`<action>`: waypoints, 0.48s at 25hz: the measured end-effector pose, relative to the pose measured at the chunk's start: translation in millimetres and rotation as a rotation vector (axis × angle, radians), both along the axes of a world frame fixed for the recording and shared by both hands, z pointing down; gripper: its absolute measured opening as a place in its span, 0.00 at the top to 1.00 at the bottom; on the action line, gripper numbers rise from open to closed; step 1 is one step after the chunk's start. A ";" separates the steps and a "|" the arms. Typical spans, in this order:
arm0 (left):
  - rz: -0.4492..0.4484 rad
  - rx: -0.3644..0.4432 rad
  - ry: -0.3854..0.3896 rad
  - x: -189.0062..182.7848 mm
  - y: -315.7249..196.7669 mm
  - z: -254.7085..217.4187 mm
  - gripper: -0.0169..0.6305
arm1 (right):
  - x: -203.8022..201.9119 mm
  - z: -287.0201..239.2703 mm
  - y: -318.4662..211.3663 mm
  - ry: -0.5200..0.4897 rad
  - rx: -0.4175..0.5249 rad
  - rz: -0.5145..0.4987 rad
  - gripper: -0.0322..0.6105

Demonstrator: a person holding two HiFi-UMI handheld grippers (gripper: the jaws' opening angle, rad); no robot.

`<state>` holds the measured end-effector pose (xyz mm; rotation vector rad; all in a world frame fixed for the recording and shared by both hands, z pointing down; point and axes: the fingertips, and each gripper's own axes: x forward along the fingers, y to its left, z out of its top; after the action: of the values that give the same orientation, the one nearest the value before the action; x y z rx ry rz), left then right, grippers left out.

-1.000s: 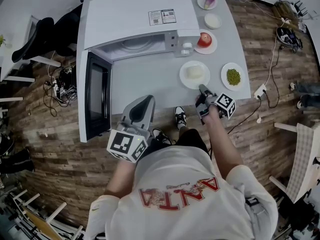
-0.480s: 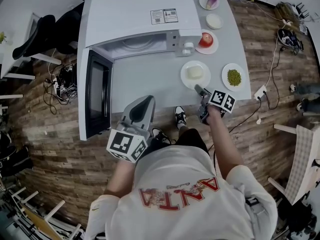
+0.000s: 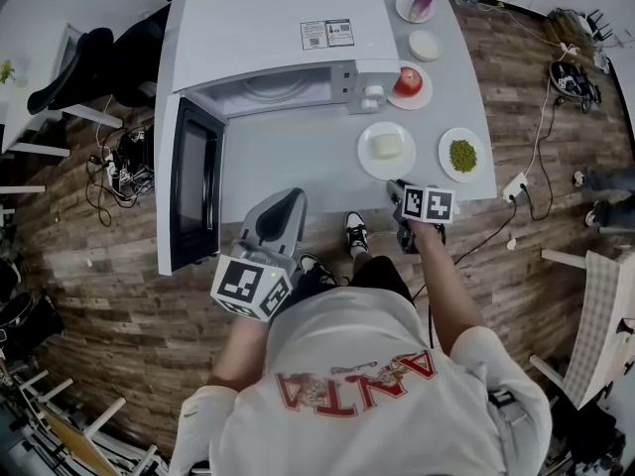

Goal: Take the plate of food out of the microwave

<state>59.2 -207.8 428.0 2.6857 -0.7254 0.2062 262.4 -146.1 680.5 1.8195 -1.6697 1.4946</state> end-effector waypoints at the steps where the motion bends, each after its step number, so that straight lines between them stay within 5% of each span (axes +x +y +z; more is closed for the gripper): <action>1: -0.005 0.005 0.004 -0.9 -0.6 -2.0 0.96 | -0.5 -6.0 -0.3 0.004 0.017 0.001 0.89; 12: -0.075 0.057 0.066 -29.6 -9.4 -36.4 0.96 | -43.8 -169.1 -52.0 0.101 0.515 -0.185 0.95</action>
<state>29.6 -217.1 391.6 2.6987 -0.8215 0.0795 218.6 -198.1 511.4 1.8603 -2.2474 0.9355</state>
